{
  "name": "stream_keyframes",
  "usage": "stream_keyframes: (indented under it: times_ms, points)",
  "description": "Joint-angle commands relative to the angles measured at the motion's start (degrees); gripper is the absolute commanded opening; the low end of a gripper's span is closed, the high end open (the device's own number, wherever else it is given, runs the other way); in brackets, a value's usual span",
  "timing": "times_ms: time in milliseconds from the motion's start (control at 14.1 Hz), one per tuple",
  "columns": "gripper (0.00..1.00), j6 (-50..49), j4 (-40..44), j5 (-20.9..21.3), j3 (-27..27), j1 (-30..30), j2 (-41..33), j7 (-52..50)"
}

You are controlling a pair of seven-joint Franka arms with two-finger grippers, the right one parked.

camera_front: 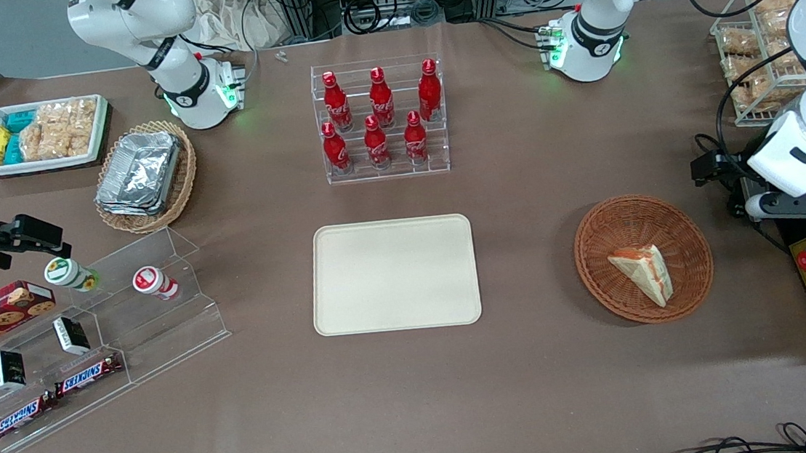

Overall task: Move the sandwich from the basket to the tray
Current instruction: 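Move the left gripper over the sandwich in the wicker basket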

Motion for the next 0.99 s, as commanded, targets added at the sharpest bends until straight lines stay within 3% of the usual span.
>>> stream_keyframes:
  times_ms: [0,425,920]
  points:
    - [1.0,-1.6,1.4,-0.9,-0.3,0.5,0.9,0.0]
    - [1.0,-0.9,1.3,0.3,-0.7,-0.4,5.0,-16.4]
    - [1.0,21.0,-10.6,0.9,-0.6,-0.2,7.0,-38.4]
